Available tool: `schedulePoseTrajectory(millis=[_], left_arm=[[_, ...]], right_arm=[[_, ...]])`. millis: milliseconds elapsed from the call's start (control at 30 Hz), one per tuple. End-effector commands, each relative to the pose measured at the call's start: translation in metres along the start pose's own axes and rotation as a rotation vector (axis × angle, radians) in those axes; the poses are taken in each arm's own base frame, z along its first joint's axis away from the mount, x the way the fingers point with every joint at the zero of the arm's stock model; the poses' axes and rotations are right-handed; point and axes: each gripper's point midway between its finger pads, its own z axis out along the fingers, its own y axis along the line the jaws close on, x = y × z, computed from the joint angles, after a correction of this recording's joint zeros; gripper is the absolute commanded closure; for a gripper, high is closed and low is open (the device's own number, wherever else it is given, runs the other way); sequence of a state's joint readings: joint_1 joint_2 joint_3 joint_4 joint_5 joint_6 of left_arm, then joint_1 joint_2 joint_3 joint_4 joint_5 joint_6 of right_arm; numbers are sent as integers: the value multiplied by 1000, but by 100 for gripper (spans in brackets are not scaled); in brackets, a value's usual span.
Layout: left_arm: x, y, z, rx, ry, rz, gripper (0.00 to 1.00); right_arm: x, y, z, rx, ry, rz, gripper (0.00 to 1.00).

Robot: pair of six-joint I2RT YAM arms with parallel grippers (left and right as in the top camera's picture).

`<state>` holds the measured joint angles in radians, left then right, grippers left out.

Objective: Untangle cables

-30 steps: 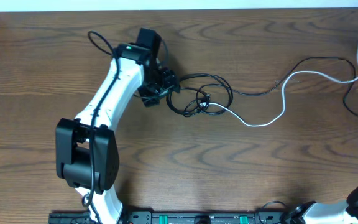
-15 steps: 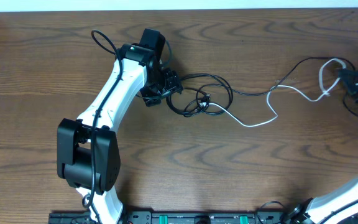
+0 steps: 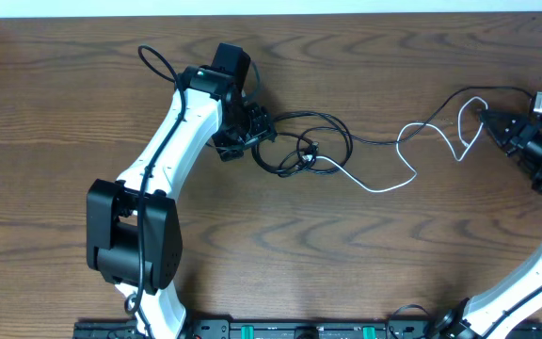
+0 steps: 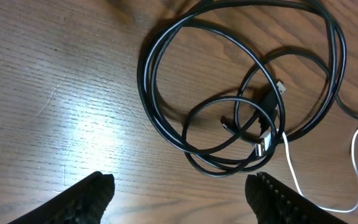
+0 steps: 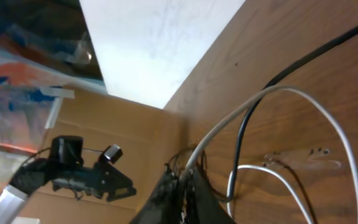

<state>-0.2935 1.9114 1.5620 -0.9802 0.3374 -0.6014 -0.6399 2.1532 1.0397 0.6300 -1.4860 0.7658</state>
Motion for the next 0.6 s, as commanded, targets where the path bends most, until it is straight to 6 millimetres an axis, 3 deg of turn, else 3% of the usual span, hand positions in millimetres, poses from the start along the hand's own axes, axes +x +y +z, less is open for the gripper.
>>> schedulePoseTrajectory(millis=[0, 200, 233, 333, 367, 433, 567], left_arm=[[-2, 2, 0, -12, -8, 4, 27], [-2, 2, 0, -12, -8, 4, 27], [-2, 2, 0, -12, -8, 4, 27], [-2, 2, 0, -12, -8, 4, 27], [-2, 2, 0, -12, -8, 4, 27], [-3, 2, 0, -11, -10, 5, 27], [-3, 2, 0, -9, -12, 5, 27]], right_arm=[[10, -13, 0, 20, -5, -112, 88], [10, -31, -4, 99, -47, -34, 94], [12, -30, -5, 88, -41, -25, 85], [20, -28, -3, 65, -17, 29, 41], [20, -28, -3, 64, -16, 16, 40], [18, -30, -4, 78, -25, 12, 91], [8, -35, -7, 112, -63, 123, 95]])
